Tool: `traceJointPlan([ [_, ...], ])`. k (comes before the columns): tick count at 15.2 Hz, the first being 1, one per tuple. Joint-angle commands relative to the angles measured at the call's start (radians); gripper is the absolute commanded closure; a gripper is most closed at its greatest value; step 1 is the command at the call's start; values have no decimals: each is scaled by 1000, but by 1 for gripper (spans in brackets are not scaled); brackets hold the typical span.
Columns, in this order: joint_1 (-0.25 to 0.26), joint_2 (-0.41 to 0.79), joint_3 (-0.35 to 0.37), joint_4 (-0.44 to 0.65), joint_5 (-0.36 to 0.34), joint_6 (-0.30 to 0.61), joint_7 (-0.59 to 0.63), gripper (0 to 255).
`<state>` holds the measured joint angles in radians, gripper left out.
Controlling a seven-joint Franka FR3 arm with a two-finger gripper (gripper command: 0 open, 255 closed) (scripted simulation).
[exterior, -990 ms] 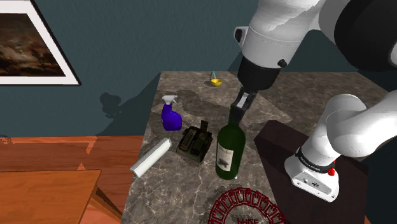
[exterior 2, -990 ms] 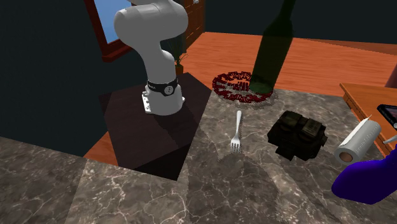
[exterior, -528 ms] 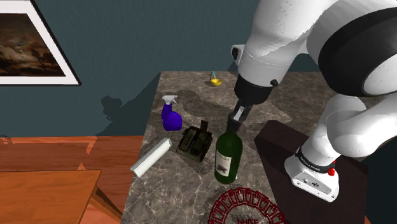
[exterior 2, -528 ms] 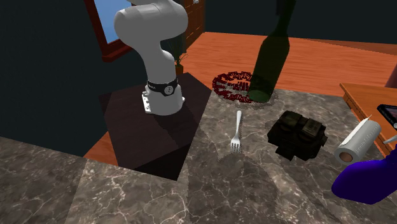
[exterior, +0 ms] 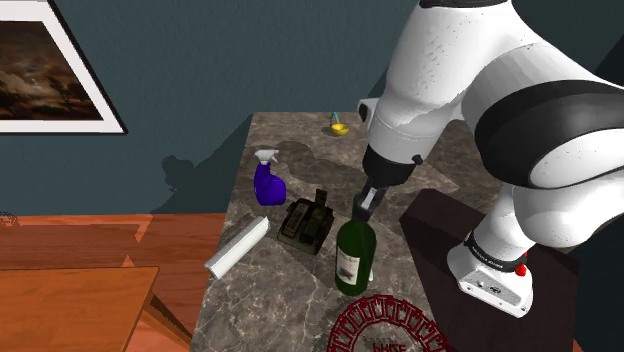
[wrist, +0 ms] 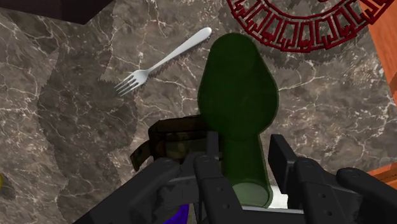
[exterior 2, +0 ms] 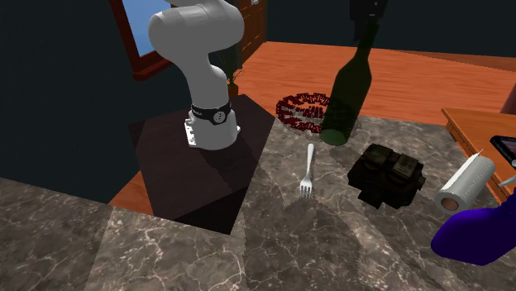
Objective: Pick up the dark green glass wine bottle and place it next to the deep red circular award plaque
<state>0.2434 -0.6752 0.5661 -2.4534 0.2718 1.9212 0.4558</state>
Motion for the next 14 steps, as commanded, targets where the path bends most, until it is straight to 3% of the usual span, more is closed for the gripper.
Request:
traceJointPlan([
  [1, 3, 2, 9, -24, 6, 27, 2, 255],
  [4, 5, 10, 22, -57, 14, 69, 4, 255],
  [12, 5, 10, 22, -57, 14, 69, 4, 255],
  [13, 5, 10, 22, -57, 14, 69, 4, 0],
  [14, 5, 10, 22, -57, 14, 69, 4, 0],
])
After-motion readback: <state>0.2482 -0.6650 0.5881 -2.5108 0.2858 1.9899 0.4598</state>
